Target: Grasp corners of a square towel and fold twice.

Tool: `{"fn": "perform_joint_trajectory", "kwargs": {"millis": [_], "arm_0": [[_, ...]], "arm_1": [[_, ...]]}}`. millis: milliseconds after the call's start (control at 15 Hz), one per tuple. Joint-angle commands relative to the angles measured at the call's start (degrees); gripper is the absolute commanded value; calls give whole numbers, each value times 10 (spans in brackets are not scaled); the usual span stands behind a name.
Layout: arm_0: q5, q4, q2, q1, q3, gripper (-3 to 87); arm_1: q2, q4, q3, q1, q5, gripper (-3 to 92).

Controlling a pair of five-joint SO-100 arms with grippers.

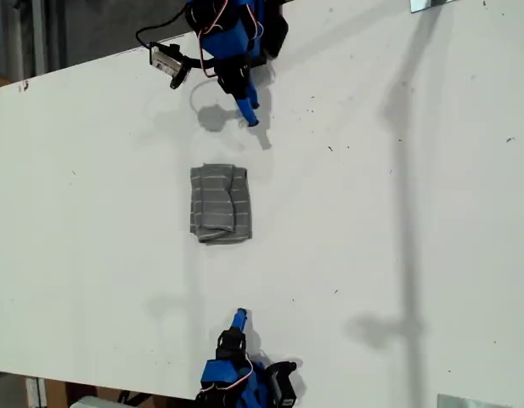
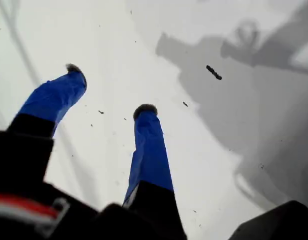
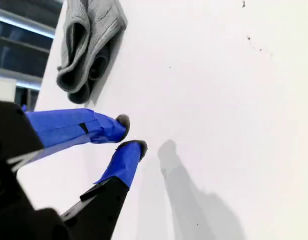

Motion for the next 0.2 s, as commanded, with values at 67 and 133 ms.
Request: {"fn": "perform_joint_trajectory", "kwargs": {"millis": [67,133], "arm_0": [[5,-7,4,2,2,64],[5,-7,4,2,2,64]], "arm_1": [[-2,5,-24,-4,-8,228],[-2,5,-24,-4,-8,228]]}}
